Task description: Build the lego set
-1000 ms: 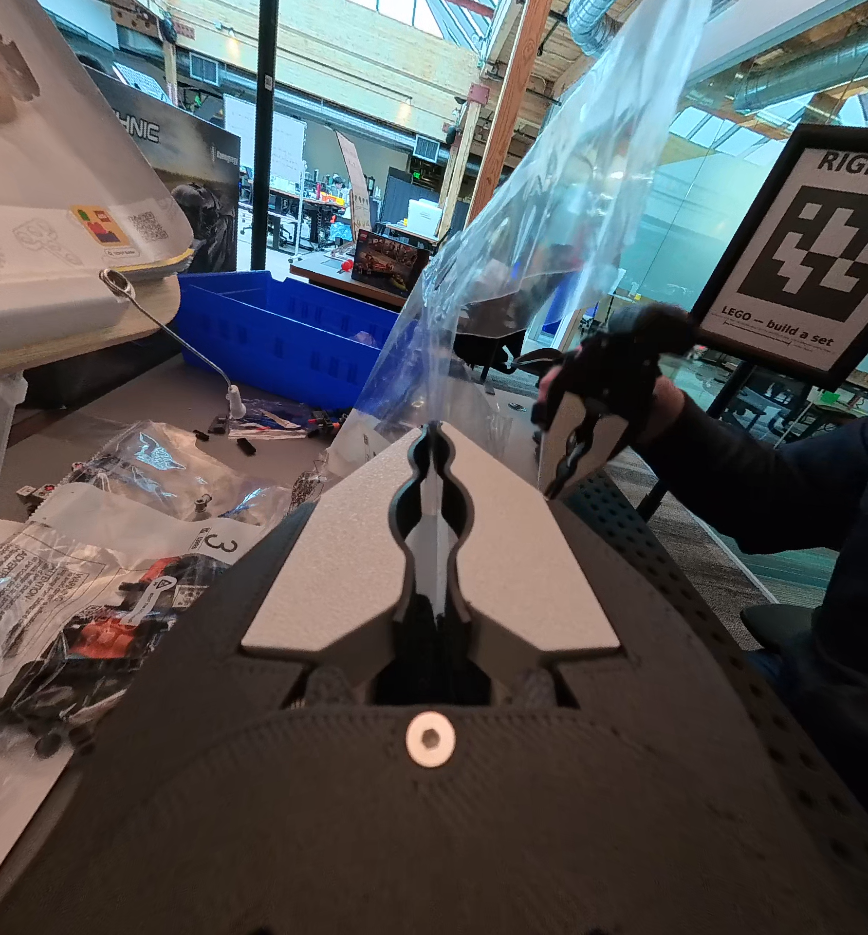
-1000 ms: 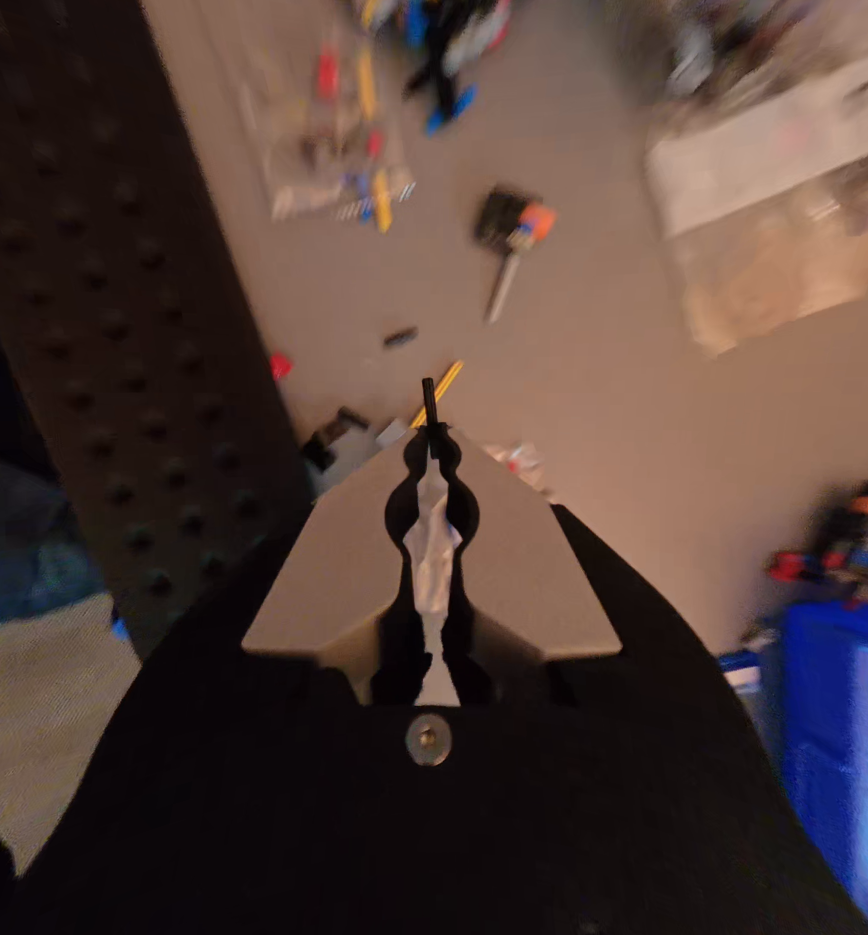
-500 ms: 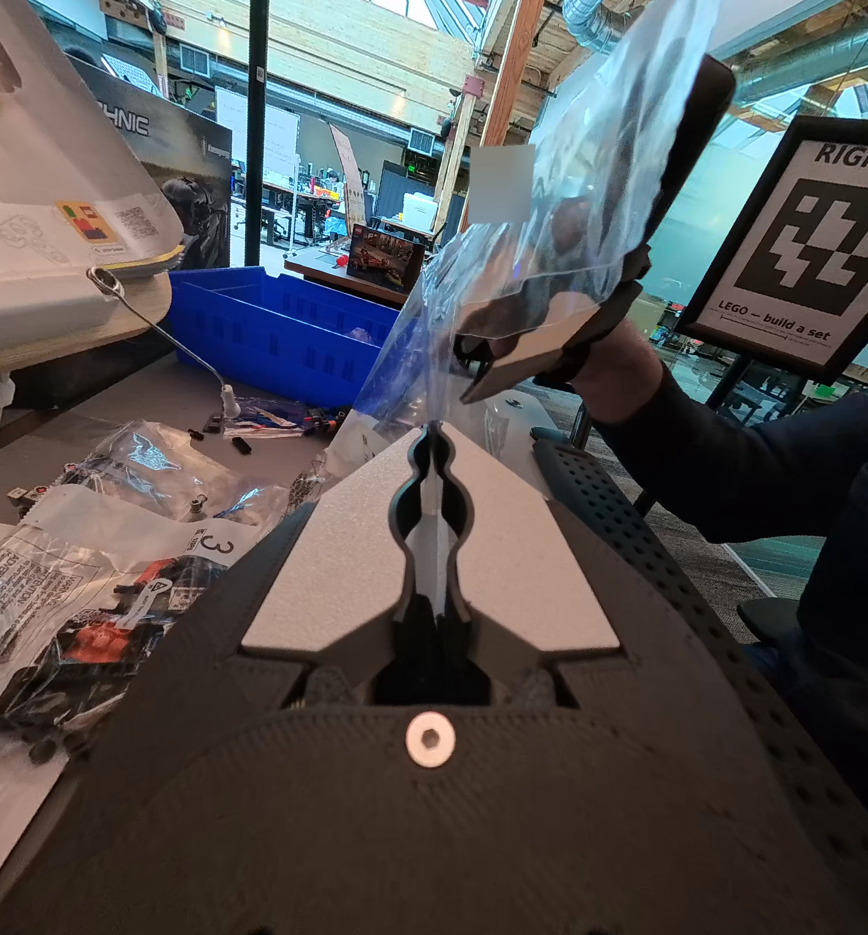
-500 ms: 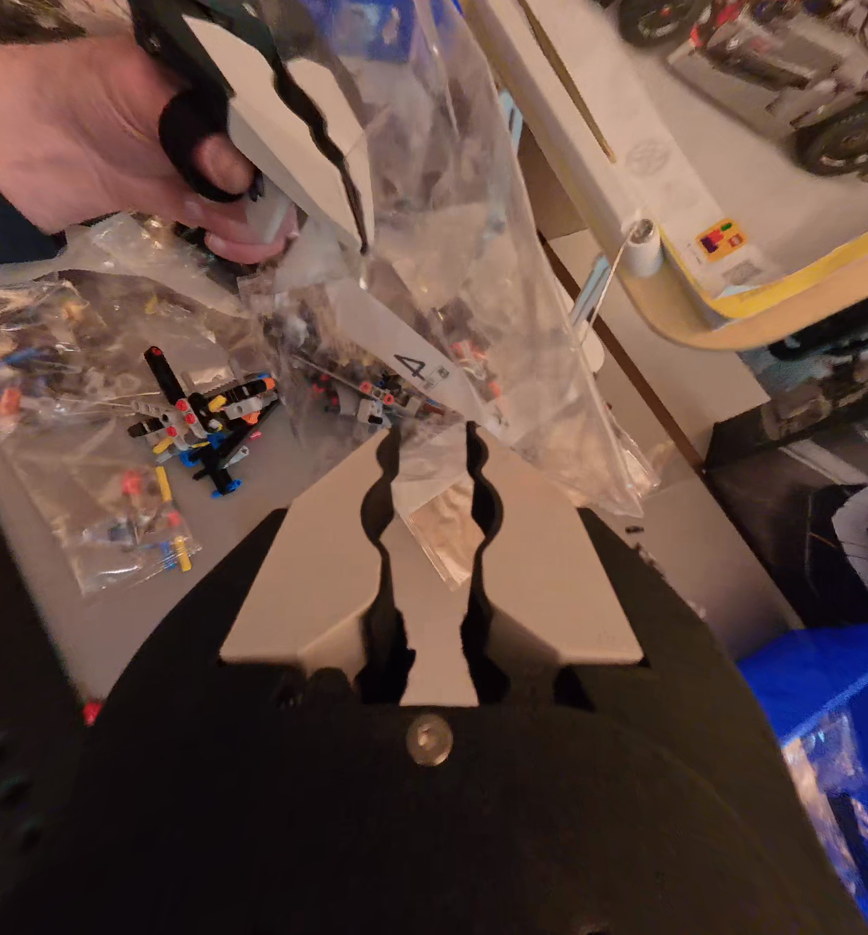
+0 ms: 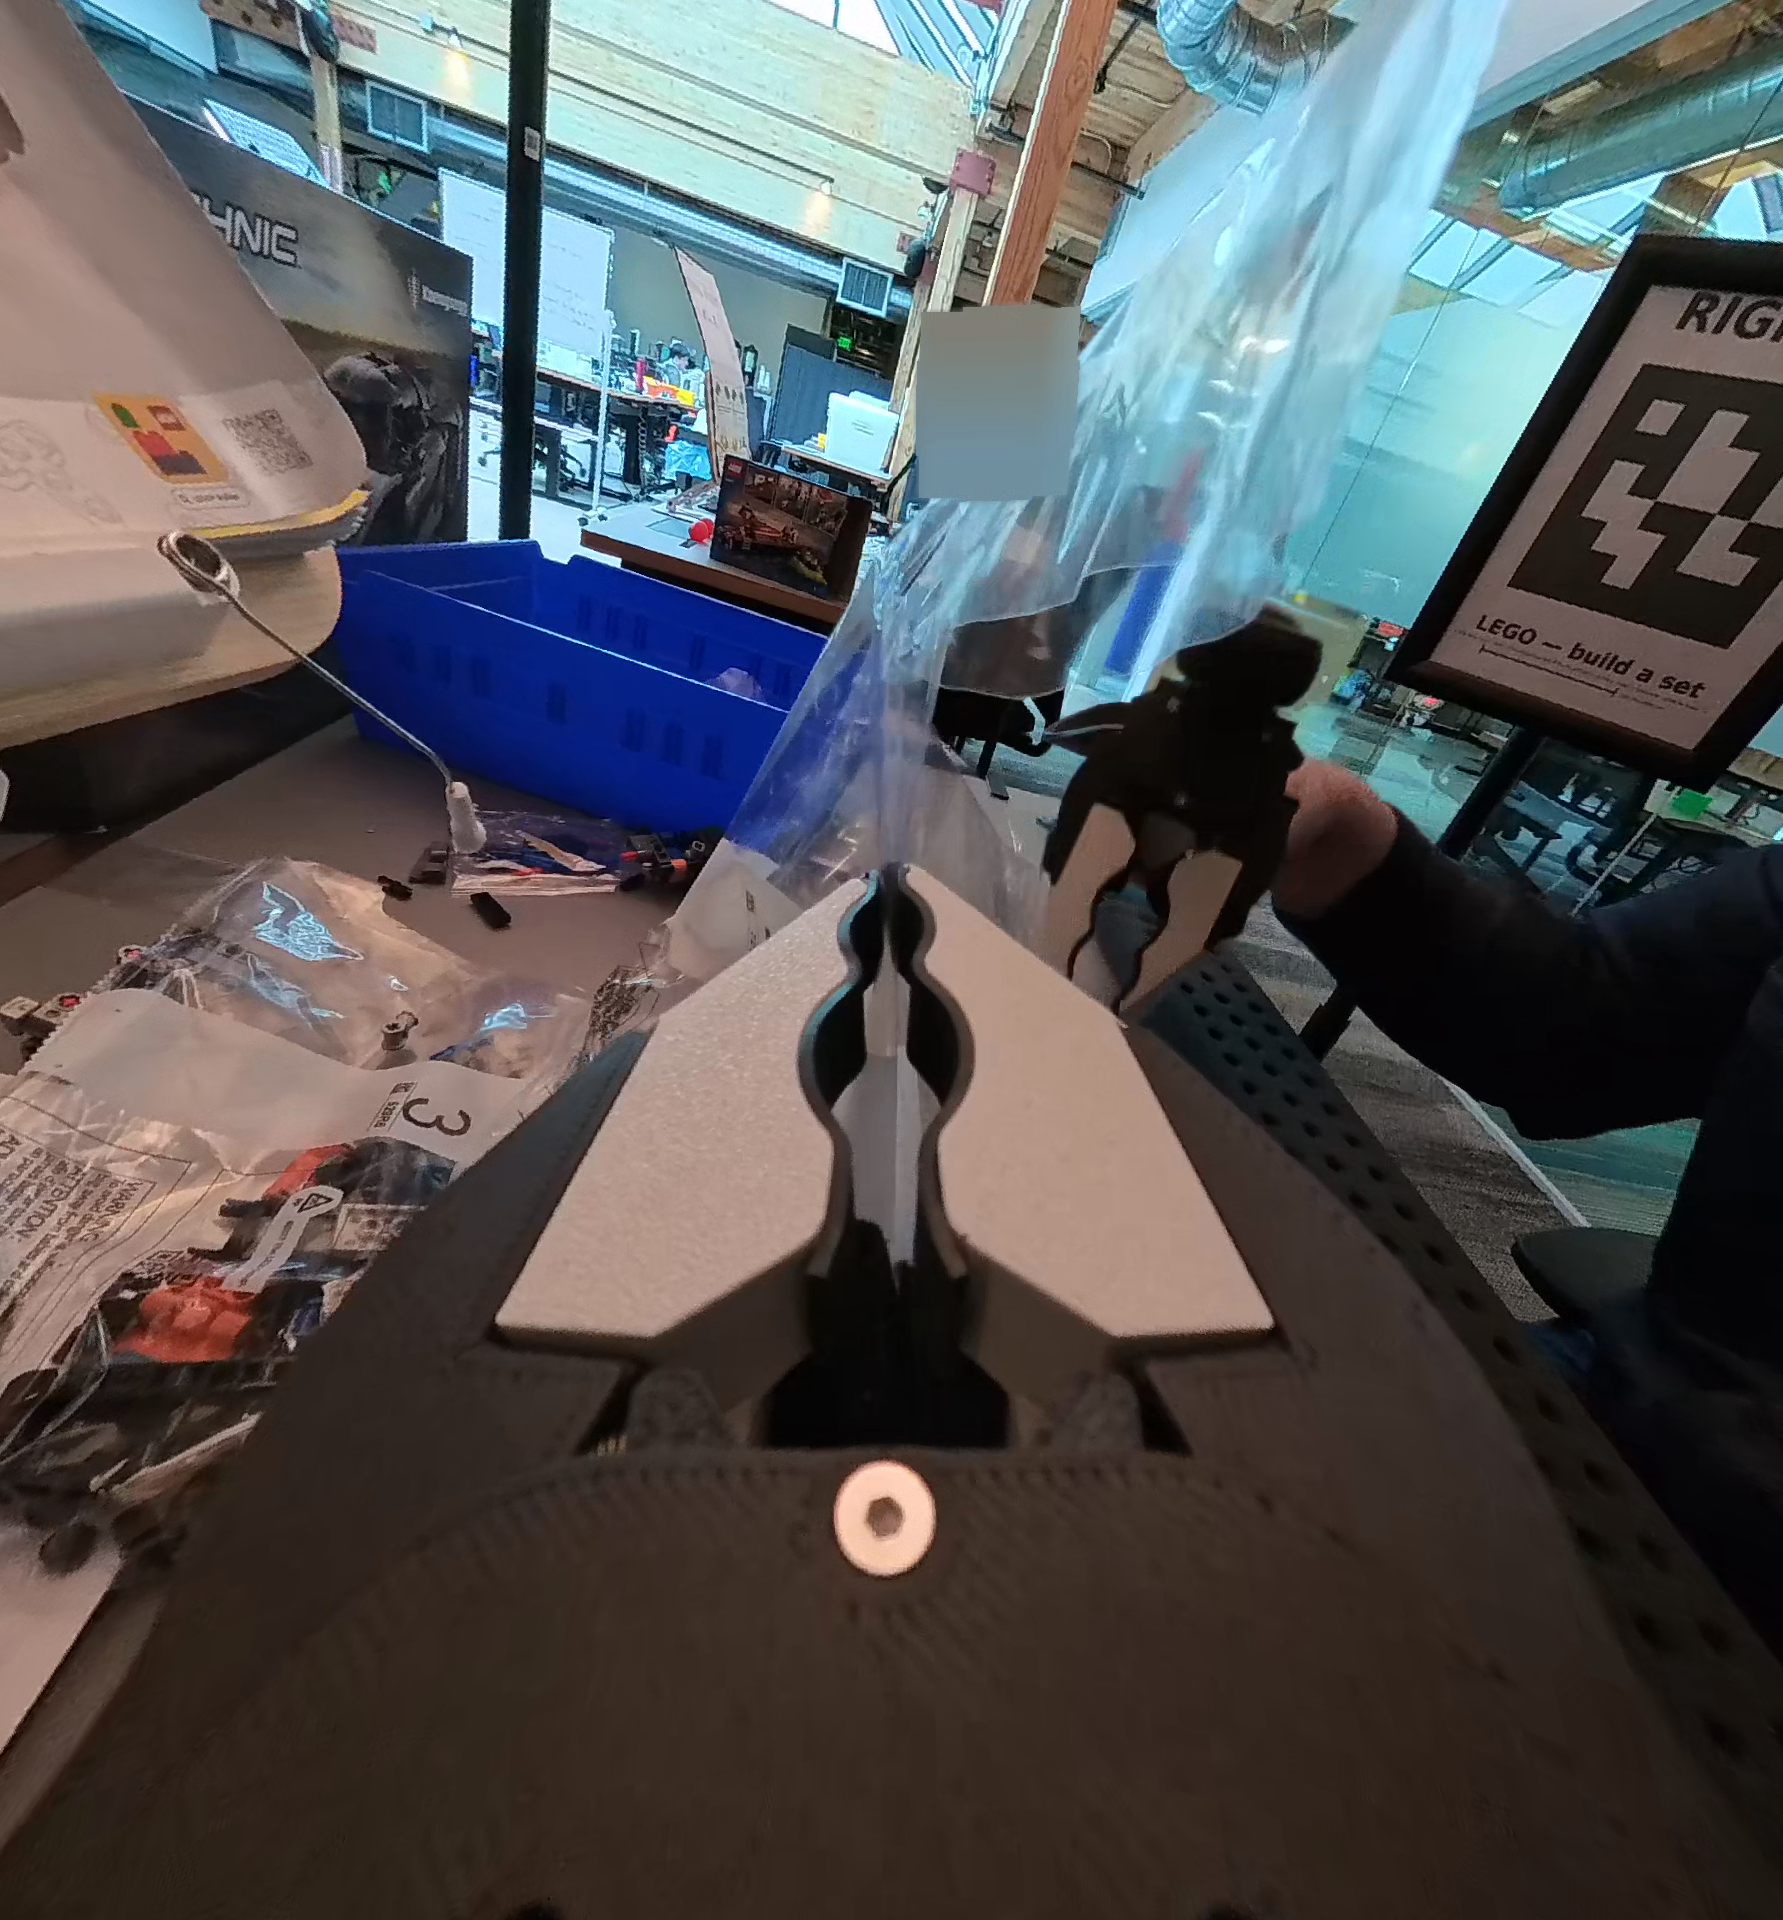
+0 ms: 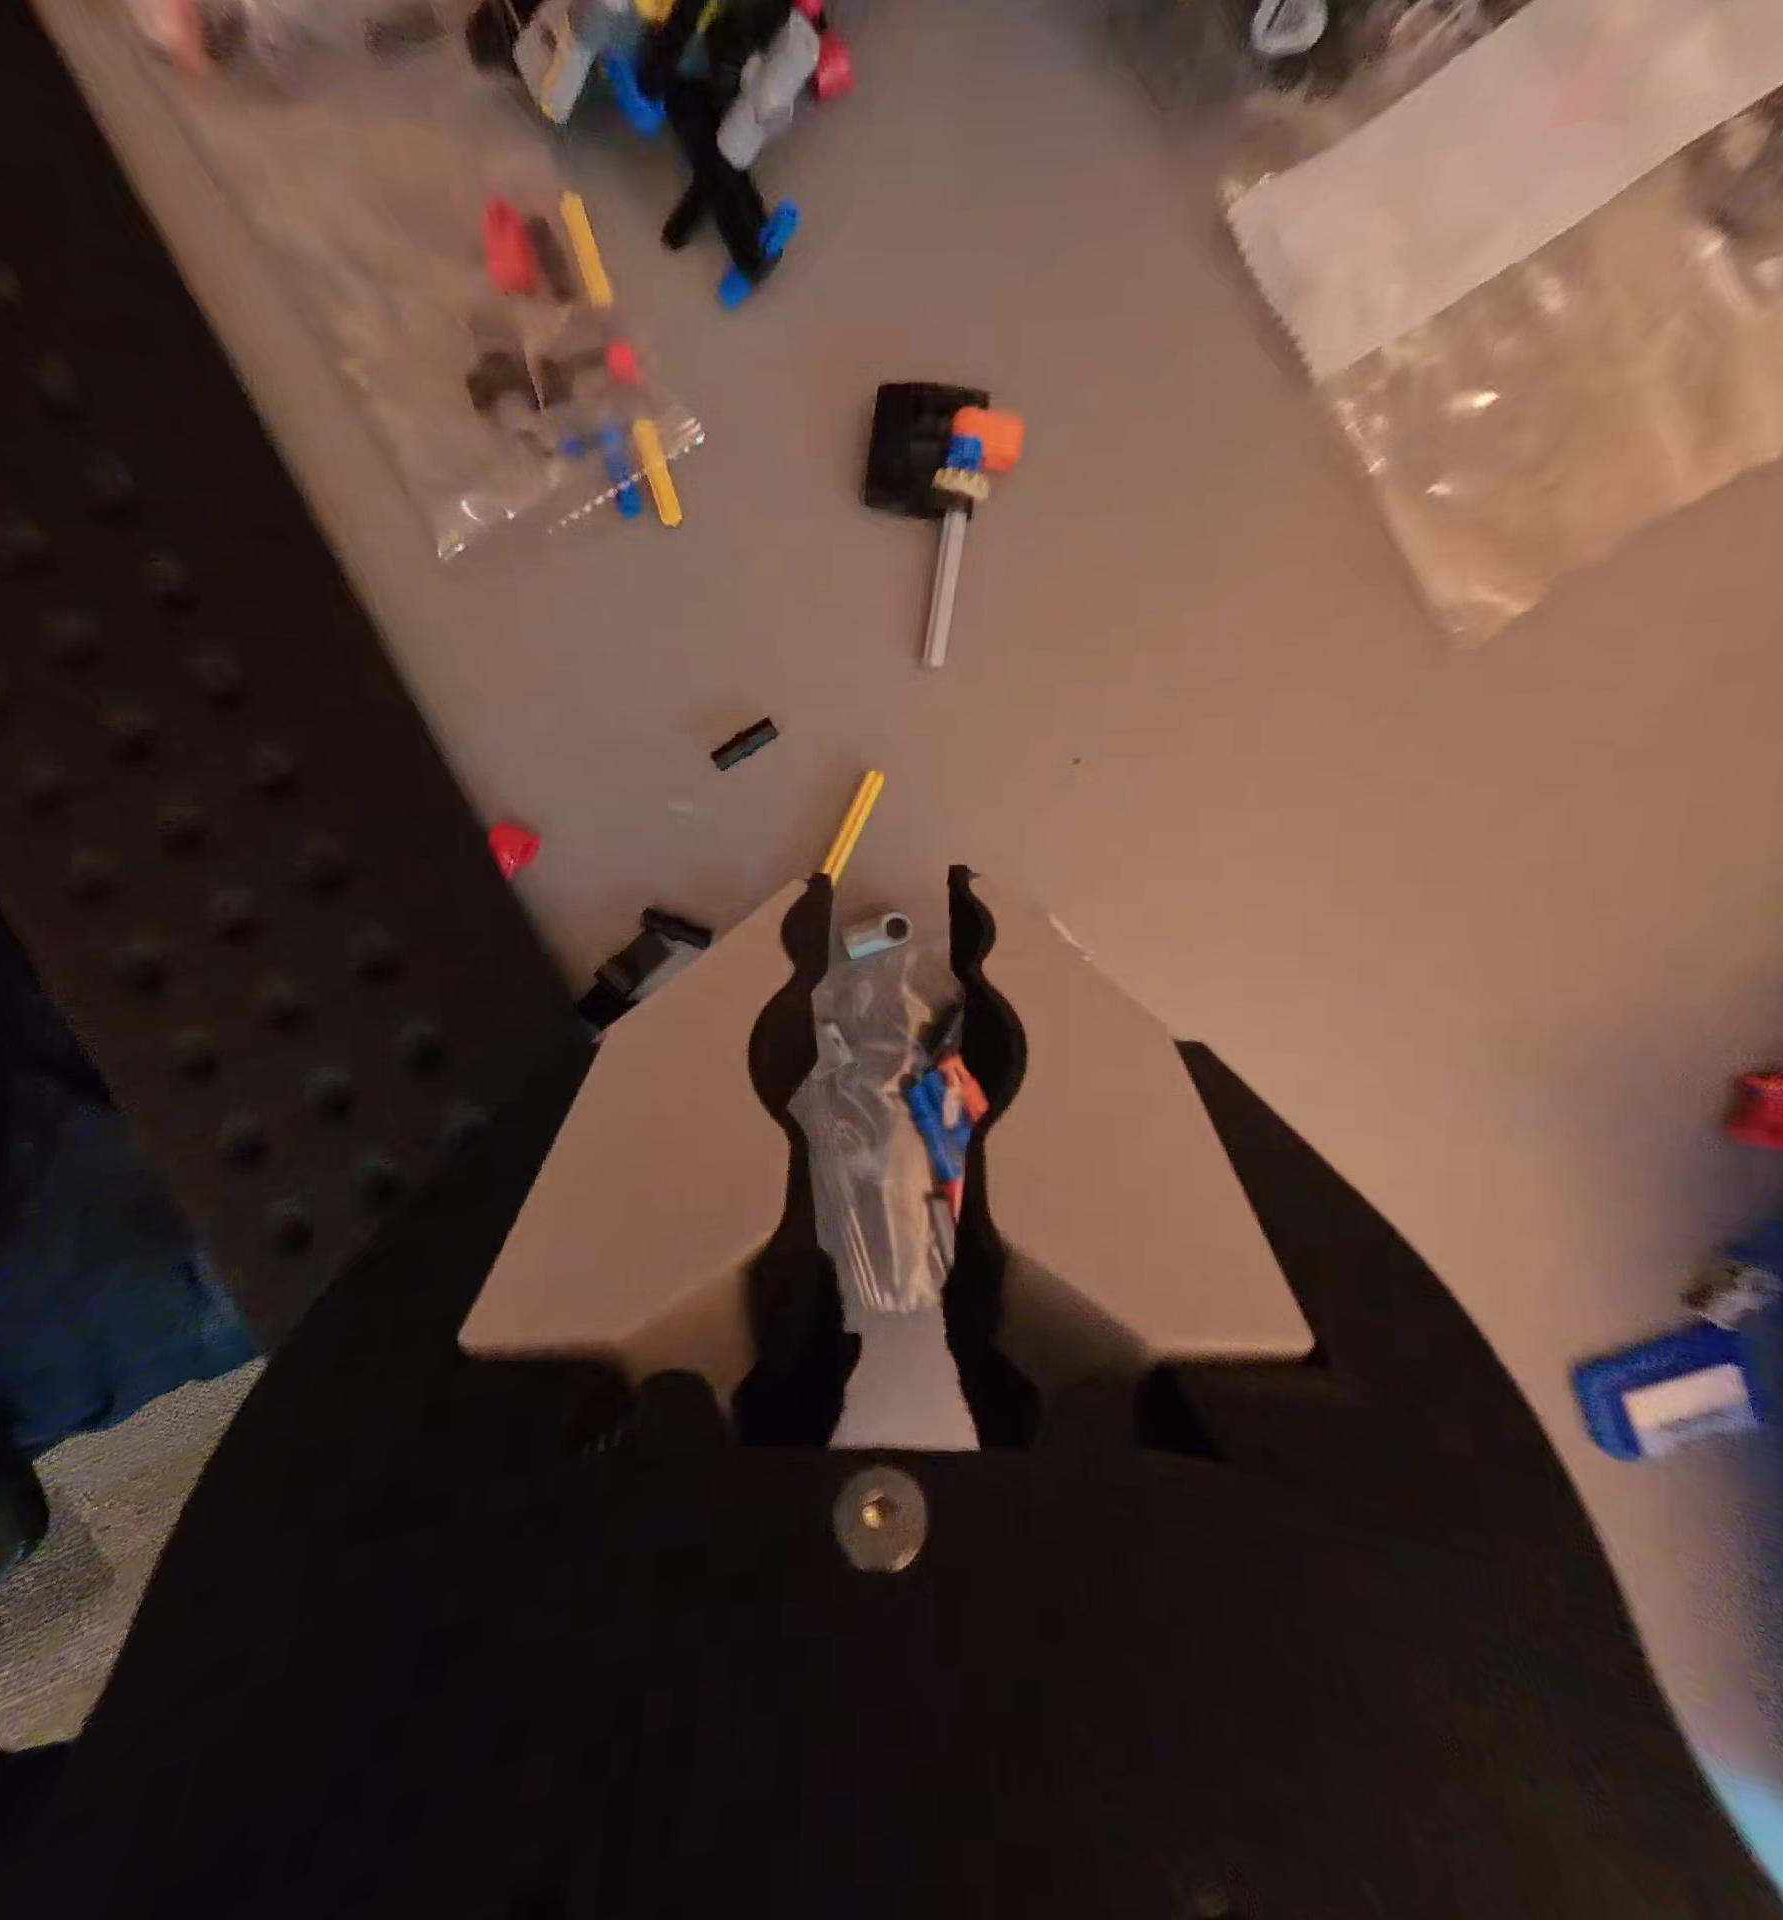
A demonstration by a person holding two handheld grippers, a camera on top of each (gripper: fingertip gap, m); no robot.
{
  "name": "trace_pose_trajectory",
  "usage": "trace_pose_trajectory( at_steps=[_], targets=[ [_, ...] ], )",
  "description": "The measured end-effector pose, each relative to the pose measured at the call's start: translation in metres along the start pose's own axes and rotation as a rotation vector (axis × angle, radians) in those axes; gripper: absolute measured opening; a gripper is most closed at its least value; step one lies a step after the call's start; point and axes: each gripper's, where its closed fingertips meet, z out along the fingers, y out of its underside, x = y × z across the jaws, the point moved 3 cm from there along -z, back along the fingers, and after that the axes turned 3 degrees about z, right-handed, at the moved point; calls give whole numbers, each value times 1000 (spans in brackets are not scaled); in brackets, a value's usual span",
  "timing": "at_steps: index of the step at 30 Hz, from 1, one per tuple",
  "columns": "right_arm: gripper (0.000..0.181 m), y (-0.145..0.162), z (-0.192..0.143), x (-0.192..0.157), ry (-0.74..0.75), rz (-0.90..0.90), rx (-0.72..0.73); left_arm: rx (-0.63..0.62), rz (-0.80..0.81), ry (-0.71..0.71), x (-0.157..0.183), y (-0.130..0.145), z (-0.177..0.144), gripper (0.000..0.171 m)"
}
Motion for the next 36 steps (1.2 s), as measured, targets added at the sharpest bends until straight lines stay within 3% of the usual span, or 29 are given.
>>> trace_pose_trajectory(
  at_steps=[7,8,12,16,21,23,26,29,32,36],
  targets=[
    [11,7,32,-10,-16,1,-82,2,-2,-1,-1,0,-1,0],
    [3,6,33,-10,-8,-8,-79,1,-2,0,-1,0,-1,0],
    [1,-5,24,-2,41,-34,-42,3,-1,-1,-1,-1,-2,0],
    [1,-50,-15,16,153,-59,154,2,-1,1,-1,-1,-1,0],
    [1,-138,-86,26,261,-122,553,-1,2,4,1,-1,-1,0],
    [1,-160,-91,32,271,-139,582,-2,2,5,1,-1,0,0],
    [2,-172,-73,44,301,-164,510,-6,4,8,1,0,0,0],
    [23,-166,-57,49,285,-114,414,-9,5,11,1,0,0,0],
    [18,-154,-73,47,311,-106,476,-8,3,11,0,-1,0,0],
    [19,-103,-79,41,247,-28,402,-4,-1,12,0,0,0,0]
  ],
)
